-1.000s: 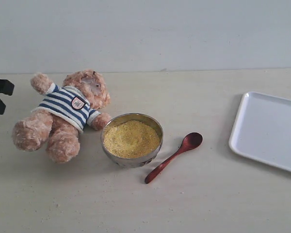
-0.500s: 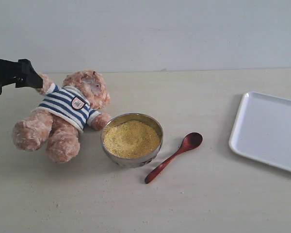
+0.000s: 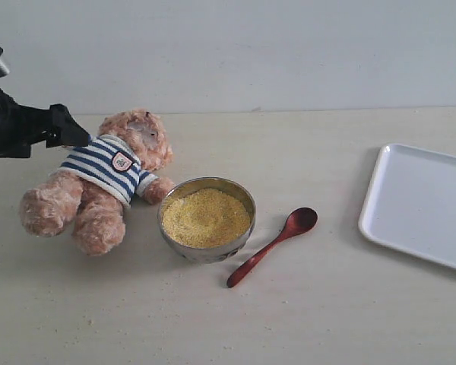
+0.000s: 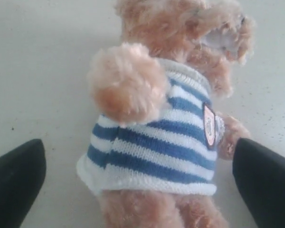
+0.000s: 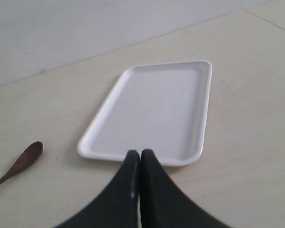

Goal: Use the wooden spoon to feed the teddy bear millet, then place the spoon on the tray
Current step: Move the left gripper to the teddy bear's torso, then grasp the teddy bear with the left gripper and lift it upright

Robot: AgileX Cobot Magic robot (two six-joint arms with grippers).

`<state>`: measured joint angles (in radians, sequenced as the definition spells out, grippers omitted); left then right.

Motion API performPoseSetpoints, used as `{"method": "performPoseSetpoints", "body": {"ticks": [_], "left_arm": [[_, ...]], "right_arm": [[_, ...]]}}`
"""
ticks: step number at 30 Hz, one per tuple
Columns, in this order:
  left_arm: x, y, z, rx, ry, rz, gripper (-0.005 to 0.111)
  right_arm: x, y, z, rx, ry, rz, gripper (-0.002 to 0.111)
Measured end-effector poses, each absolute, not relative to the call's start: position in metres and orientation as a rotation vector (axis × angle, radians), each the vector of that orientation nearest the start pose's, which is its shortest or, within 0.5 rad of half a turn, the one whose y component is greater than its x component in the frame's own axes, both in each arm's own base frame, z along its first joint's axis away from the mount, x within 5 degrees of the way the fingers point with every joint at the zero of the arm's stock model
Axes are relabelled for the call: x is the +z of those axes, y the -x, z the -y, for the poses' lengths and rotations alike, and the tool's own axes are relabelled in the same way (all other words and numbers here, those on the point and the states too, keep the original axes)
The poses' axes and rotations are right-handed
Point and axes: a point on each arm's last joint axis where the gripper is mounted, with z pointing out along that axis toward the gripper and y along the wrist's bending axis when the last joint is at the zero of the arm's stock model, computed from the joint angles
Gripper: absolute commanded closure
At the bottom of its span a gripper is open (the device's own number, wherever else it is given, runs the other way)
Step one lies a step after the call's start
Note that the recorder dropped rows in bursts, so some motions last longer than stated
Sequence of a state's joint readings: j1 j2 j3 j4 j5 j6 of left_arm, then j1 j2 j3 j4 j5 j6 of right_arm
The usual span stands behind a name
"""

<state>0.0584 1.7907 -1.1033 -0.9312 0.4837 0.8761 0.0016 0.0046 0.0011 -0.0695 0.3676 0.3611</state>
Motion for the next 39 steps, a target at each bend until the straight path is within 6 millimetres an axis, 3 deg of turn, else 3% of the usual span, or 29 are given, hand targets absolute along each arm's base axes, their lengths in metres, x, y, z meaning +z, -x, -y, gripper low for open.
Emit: {"method": "performPoseSetpoints", "body": {"ticks": [6,11,22,25,29,36,39], "left_arm": [[0.172,-0.382,0.009,-0.405,-0.092,-2.467,0.007],[0.16,-0.394,0.01,-0.414,-0.138,-2.464,0.007],[0.126,-0.423,0.027,-0.721,-0.2,-2.437,0.011],[0.119,-0.425,0.028,-0.739,-0.192,-2.446,0.033],[0.119,-0.425,0.028,-0.751,-0.191,-2.442,0.097],[0.125,-0.425,0.028,-0.791,-0.16,-2.435,0.102],[0.143,-0.423,0.025,-0.827,-0.139,-2.406,0.102]], "right_arm": [[0.18,-0.053,0.002,0.184,-0.29,-1.837,0.108],[0.18,-0.053,0.002,0.184,-0.29,-1.837,0.108],[0.18,-0.053,0.002,0.184,-0.29,-1.837,0.108],[0.18,-0.053,0.002,0.184,-0.29,-1.837,0.108],[0.18,-0.053,0.002,0.184,-0.29,-1.837,0.108],[0.18,-0.053,0.002,0.184,-0.29,-1.837,0.108],[0.18,-0.053,0.002,0.184,-0.29,-1.837,0.108]]}}
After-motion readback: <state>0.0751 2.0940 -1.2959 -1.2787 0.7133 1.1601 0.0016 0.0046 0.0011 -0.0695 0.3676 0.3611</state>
